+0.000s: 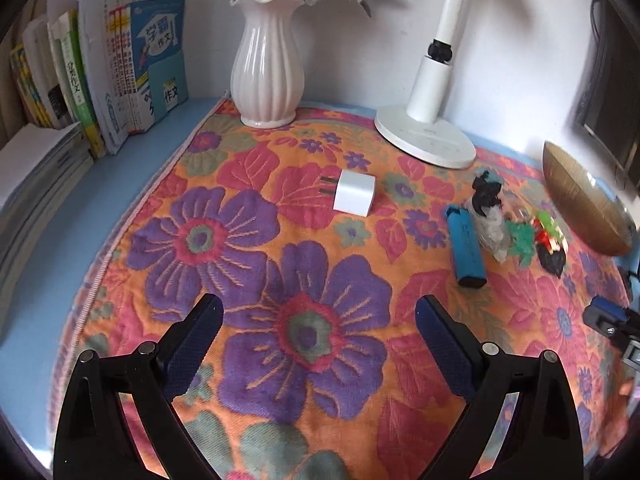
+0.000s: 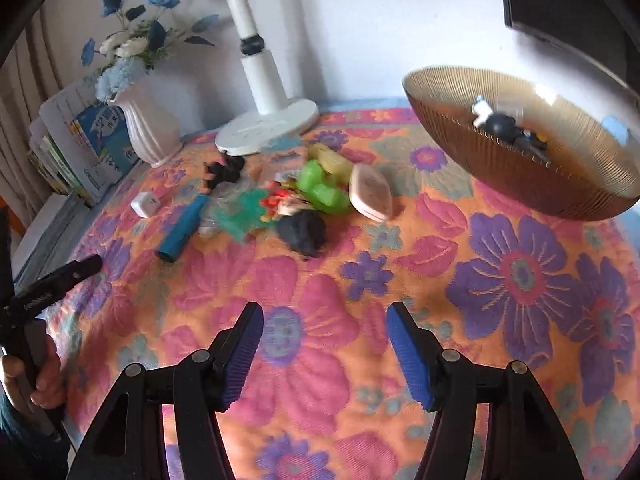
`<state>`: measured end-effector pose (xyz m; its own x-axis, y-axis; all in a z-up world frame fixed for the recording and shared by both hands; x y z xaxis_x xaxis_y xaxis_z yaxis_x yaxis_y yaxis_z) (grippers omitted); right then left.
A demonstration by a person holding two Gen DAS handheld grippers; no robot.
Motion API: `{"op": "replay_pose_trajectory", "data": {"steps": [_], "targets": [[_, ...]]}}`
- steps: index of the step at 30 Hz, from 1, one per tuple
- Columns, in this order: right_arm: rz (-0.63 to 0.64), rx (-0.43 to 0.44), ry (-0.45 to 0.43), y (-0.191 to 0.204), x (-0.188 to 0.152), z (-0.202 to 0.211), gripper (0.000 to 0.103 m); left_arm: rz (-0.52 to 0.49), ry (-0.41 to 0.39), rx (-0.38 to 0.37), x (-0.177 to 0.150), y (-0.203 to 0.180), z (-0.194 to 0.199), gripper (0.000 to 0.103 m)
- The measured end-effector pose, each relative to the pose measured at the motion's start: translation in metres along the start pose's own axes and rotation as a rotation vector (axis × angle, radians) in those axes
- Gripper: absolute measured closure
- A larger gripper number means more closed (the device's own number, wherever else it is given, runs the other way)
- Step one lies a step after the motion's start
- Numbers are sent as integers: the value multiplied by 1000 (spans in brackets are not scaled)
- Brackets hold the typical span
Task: Organize rigid objects
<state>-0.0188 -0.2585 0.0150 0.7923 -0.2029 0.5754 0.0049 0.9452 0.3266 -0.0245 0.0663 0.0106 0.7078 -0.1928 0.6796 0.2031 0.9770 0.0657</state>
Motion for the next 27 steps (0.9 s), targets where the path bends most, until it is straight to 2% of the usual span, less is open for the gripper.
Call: {"op": "replay_pose_trajectory", "data": {"steps": [3, 6, 8, 10, 11, 14, 16, 17, 18, 20, 24, 27], "targets": [[41, 98, 51, 33, 1, 11, 41, -62, 24, 6, 21, 1, 13, 6], [74, 122, 95, 71, 8, 6, 41, -111, 100, 33, 45, 2, 4, 6], [60, 133, 132, 92, 11, -8, 41, -119, 90, 4, 57, 6, -10, 7], [44, 146, 172, 108, 11, -26, 47, -114, 59, -37, 64, 8, -25, 7], [49, 144, 181, 116, 9, -34, 51, -119, 52, -55, 66, 7, -32, 7], [94, 99, 168, 138, 3, -55, 53, -145, 50, -69, 70, 2, -54, 15], [96, 57, 160, 143, 1, -68, 53, -149, 72, -16, 74, 1, -69, 16], [93, 27, 153, 144, 0, -76, 53, -145, 82, 4, 76, 1, -74, 19], [87, 4, 150, 146, 1, -83, 53, -138, 85, 0, 76, 2, -78, 27], [66, -13, 143, 147, 5, -95, 53, -109, 83, -40, 77, 5, -84, 31], [73, -63, 84, 154, 15, -105, 58, -98, 62, -53, 79, 5, -86, 61], [73, -102, 45, 155, 21, -112, 74, -112, 50, -42, 77, 4, -83, 61]]}}
Point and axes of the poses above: each gripper's, at about its wrist camera, not at the fingertips, and z roughly against the way its jaws point, y to its left, x to its top, the point moved 1 cm from there along -z, roughly the way its jaws point, and after that the axes turned 14 degrees about -z, right-handed, at the moved point
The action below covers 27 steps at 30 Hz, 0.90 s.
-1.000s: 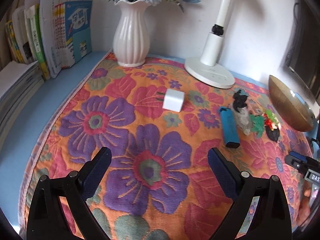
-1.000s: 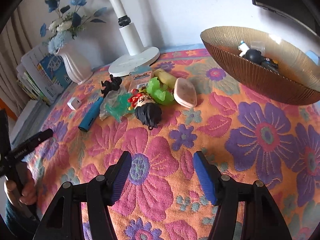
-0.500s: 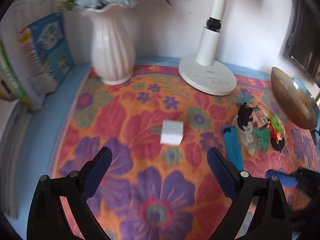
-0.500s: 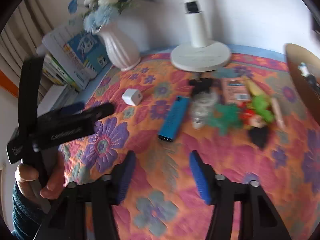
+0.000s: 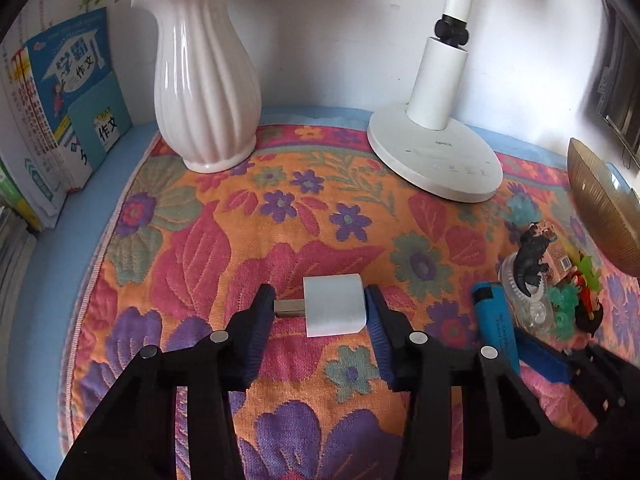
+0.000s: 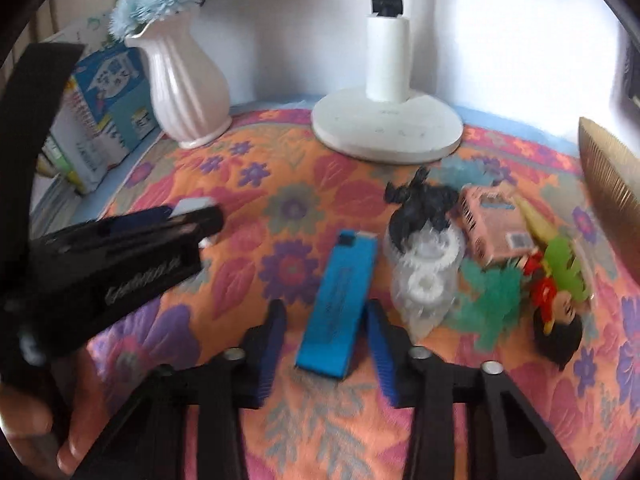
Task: Organize rigid objects
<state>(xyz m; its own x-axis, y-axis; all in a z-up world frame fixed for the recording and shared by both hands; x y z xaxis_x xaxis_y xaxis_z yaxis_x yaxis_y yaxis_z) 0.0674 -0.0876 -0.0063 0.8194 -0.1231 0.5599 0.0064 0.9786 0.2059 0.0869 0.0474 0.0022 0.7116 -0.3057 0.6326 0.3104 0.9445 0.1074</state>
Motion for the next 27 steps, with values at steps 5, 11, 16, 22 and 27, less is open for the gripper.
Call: {"op": "replay_pose_trajectory", "data": {"steps": [5, 11, 16, 22, 27], "targets": [[15, 74, 28, -11, 1, 6, 79, -5, -9, -34, -9, -4, 14, 61], [116, 193, 104, -33, -32, 39, 79, -37, -25, -117, -35, -35, 42, 61], [209, 150, 82, -62, -76, 77, 79, -152, -29, -200, -57, -86, 59, 61], [141, 28, 28, -120, -97, 113, 79, -334, -55, -258, -70, -143, 76, 61], [50, 28, 45, -152, -101, 117, 79, -395, -29, -220, -82, -157, 77, 51]]}}
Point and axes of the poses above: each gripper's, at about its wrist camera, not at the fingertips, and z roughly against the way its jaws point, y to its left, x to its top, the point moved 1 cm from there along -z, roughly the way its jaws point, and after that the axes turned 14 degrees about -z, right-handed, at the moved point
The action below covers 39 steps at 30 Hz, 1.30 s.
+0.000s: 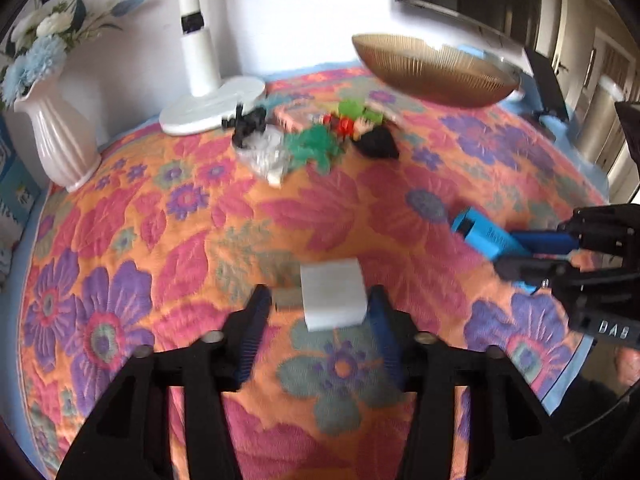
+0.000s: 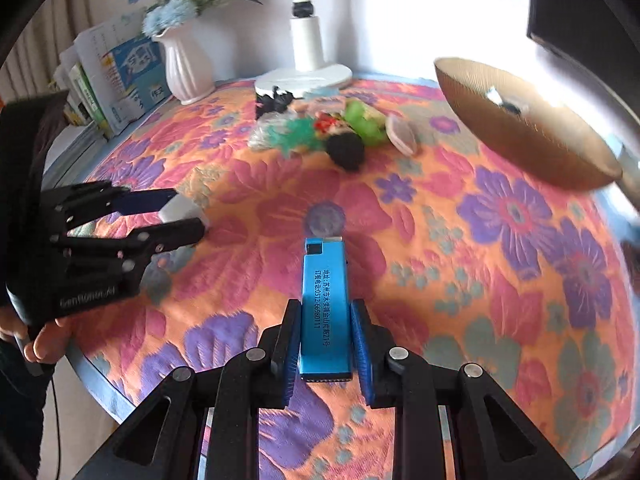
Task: Organize rigid objects
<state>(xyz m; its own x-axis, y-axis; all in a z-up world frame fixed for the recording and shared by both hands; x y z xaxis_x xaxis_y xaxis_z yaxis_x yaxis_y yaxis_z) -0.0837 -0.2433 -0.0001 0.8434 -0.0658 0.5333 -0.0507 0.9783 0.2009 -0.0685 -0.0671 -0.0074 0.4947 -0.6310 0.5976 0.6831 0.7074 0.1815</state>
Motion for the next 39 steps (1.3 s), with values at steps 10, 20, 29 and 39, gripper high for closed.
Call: {"op": "replay_pose_trajectory", "data": {"steps": [10, 20, 29, 39], "targets": [[-35, 35, -12, -2, -2, -1, 72, 185, 51, 106, -41, 54, 20, 38], [5, 12, -17, 5, 3, -5, 65, 254, -21, -116, -1, -2, 14, 37], [19, 15, -27, 3, 2, -6, 63, 215, 15, -48, 33, 6, -18, 39], [79, -36, -79, 17, 1, -8, 79, 275, 11, 25, 6, 6, 1, 77]]}}
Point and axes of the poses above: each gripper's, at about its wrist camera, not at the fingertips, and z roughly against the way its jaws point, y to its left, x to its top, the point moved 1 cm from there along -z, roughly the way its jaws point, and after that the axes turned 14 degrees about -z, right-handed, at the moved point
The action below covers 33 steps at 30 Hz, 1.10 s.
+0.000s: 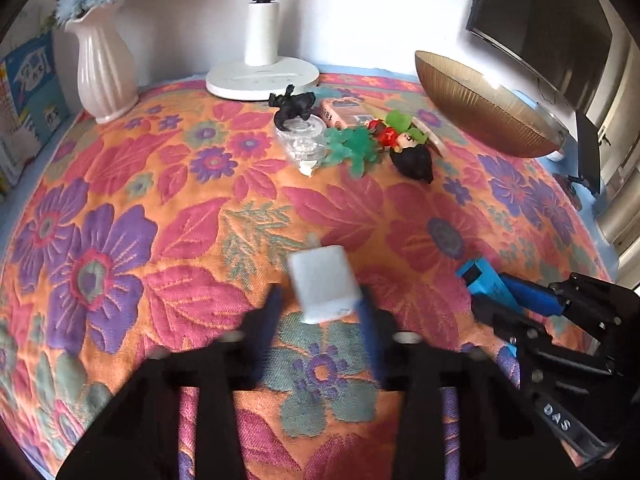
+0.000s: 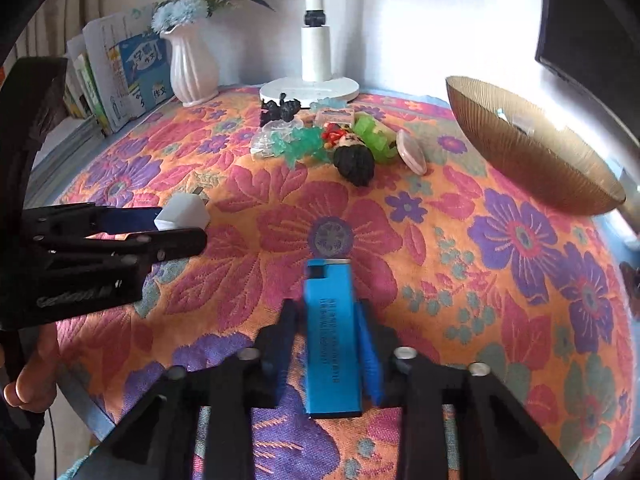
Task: Organize rigid objects
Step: 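Carry the charger and blue lighter to the bowl, open the left tool over it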
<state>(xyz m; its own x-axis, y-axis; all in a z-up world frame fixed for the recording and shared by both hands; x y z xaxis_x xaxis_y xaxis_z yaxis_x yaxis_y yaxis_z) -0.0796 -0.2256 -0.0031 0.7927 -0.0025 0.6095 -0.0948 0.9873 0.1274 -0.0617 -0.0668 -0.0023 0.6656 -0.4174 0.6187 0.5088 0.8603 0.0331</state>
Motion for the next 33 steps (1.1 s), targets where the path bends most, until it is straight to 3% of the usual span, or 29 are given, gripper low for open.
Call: {"op": "replay_pose_trajectory", "data": {"steps": [5, 8, 17, 22, 27, 33], "targets": [[-46, 113, 5, -3, 5, 16, 80, -5, -66, -41, 12, -2, 14, 80], [-96, 121, -40, -19, 22, 37, 79, -39, -114, -44, 31, -8, 27, 79], [-200, 30, -200, -86, 61, 100, 79, -30, -153, -85, 68, -9, 29, 80], [-281, -32, -242, -128, 85, 115, 79, -97, -224, -128, 121, -38, 34, 80], [-347, -98, -198, -164, 125, 107, 79, -188, -263, -170, 182, -85, 23, 80], [-387, -94, -46, -191, 151, 60, 80, -236, -185, -201, 216, -125, -29, 80]]}}
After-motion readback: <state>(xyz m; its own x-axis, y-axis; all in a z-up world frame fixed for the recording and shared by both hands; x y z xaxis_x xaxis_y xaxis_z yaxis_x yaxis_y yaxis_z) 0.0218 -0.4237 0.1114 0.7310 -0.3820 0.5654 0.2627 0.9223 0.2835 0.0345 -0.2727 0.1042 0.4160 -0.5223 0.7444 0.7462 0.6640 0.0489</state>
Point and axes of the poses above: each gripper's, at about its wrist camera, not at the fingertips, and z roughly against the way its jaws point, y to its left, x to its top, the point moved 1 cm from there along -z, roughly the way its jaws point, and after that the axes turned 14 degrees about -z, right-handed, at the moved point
